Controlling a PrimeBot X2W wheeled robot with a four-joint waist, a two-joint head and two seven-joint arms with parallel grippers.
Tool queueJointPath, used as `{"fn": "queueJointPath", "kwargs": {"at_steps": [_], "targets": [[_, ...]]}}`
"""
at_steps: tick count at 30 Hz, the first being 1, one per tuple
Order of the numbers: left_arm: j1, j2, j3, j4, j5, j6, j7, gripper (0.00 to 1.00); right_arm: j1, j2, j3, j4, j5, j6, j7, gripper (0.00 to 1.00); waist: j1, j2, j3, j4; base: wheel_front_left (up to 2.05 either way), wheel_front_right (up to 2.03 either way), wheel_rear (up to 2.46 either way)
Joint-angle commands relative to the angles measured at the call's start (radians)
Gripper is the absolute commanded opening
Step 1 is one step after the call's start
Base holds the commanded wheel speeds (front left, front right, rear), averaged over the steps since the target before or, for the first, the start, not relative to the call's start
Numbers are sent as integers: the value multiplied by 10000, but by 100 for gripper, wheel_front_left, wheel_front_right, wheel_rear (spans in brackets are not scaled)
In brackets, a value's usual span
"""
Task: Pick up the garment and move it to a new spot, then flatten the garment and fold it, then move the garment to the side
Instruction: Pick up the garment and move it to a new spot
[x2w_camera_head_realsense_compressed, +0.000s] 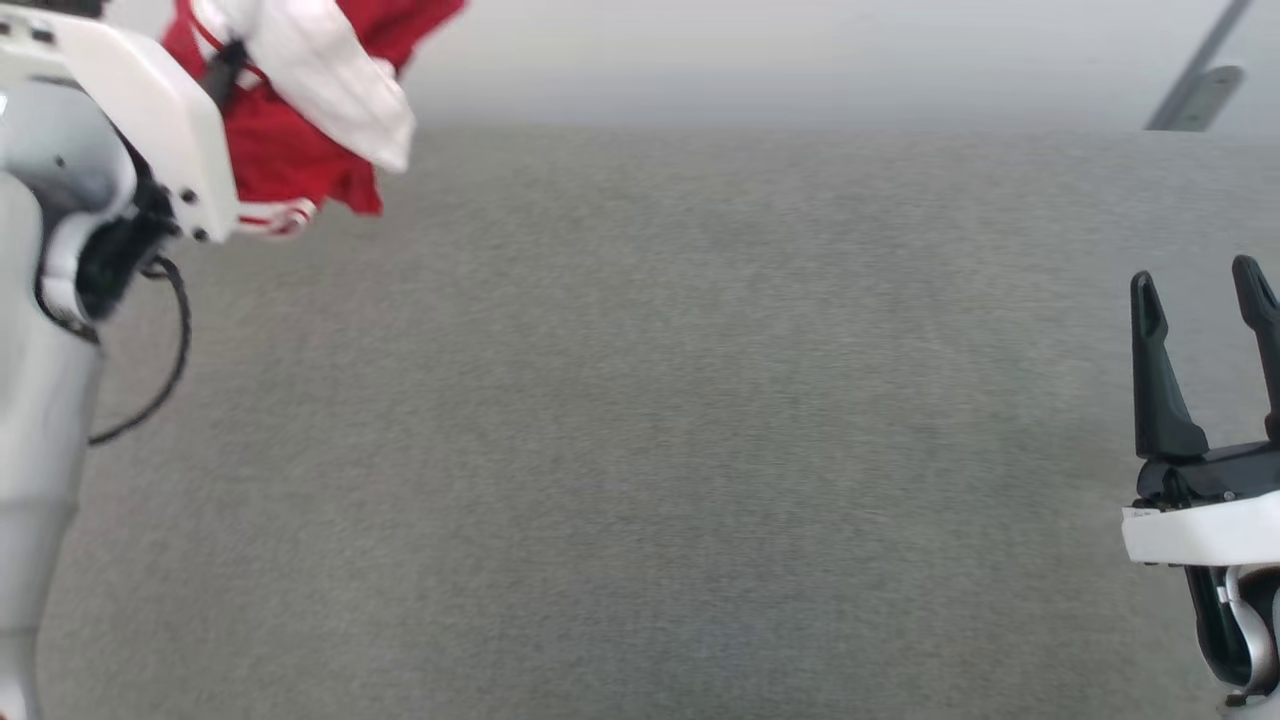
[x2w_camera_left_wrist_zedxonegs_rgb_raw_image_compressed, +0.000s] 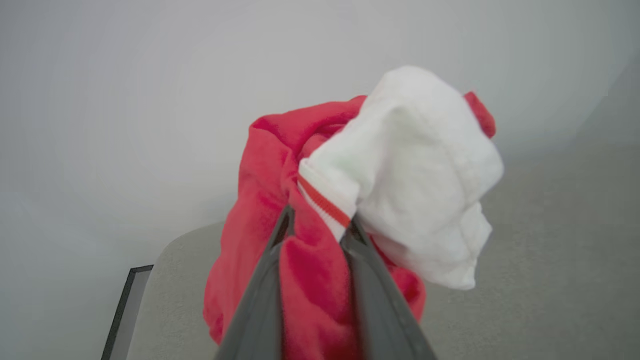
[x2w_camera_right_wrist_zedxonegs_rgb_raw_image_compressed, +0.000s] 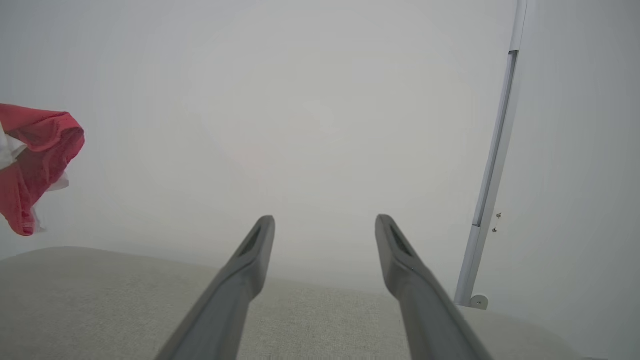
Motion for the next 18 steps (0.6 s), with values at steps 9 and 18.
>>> {"fn": "queueJointPath", "kwargs": {"at_steps": [9, 18], "targets": [[1753, 209, -226, -3362, -544, 777, 1563, 0, 83, 295, -733, 393, -324, -3, -51, 100, 0, 0, -103, -1298, 0, 0, 0], [2946, -218, -1295, -4728, -544, 1058, 2600, 0, -107, 713, -904, 647, -388, -3, -51, 100, 0, 0, 197, -2513, 0, 0, 0]]}}
